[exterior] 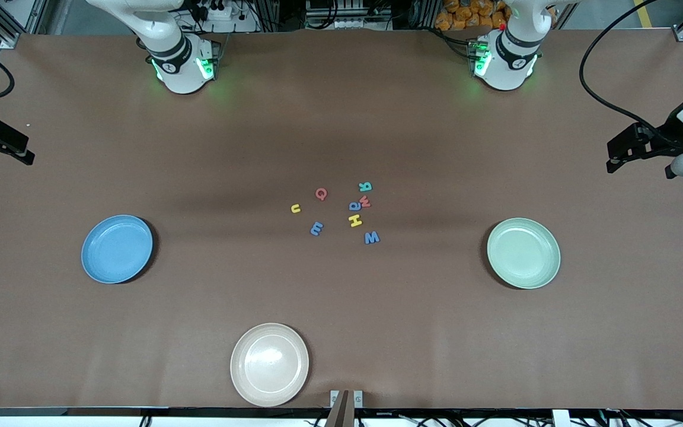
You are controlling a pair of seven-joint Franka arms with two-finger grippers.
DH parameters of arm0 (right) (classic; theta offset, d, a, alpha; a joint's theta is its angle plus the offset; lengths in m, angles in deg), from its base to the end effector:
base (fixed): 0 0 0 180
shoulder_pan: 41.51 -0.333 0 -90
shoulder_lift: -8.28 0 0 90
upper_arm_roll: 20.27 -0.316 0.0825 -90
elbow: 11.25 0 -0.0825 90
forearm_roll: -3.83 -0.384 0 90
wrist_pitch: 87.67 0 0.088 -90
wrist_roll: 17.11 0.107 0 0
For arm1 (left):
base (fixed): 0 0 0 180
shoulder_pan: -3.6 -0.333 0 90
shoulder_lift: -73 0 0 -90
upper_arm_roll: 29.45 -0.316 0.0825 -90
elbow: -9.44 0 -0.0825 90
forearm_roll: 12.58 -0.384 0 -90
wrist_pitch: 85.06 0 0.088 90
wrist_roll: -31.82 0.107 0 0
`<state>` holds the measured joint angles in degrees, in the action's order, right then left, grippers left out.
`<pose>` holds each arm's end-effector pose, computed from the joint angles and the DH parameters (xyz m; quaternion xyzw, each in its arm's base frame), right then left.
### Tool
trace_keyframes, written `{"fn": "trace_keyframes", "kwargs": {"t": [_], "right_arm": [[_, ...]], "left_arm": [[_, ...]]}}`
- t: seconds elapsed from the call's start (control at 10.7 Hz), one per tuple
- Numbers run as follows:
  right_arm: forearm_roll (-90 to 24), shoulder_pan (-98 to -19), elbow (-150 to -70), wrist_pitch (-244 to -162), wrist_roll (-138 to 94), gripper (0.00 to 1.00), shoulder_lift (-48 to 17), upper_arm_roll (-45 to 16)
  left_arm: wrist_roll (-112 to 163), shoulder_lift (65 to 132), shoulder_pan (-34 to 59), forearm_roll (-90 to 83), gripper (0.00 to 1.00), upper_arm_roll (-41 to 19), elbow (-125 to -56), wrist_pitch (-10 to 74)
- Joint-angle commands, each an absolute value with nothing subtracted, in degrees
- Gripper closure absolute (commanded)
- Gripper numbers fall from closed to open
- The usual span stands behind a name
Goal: Sort upper and lower case letters into plates
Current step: 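Reach the left gripper toward the foam letters in the middle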
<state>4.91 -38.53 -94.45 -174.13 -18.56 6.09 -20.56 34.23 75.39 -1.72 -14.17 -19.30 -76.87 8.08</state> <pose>0.5599 -0.0285 0.6534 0.9998 -0.0115 0.0090 0.0096 0.5719 -0.0432 0.6370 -0.9972 0.0631 -0.0393 0.0094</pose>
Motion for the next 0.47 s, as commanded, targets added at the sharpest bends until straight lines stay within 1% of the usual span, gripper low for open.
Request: {"fn": "trace_keyframes", "kwargs": {"t": [0.0,0.28,0.37], "right_arm": [[4.62,-38.70,-93.34,-173.37,-17.55,0.00,5.73,-20.62],[4.62,-38.78,-93.34,-173.37,-17.55,0.00,5.73,-20.53],[4.71,-38.78,-93.34,-173.37,-17.55,0.00,5.65,-20.53]], "left_arm": [[34.54,75.63,-1.41,-13.46,0.00,-19.61,-75.81,7.58],[34.54,76.94,-1.15,-12.94,0.00,-19.43,-75.99,7.66],[33.85,77.39,0.51,-12.84,0.00,-19.43,-76.25,8.71]]}}
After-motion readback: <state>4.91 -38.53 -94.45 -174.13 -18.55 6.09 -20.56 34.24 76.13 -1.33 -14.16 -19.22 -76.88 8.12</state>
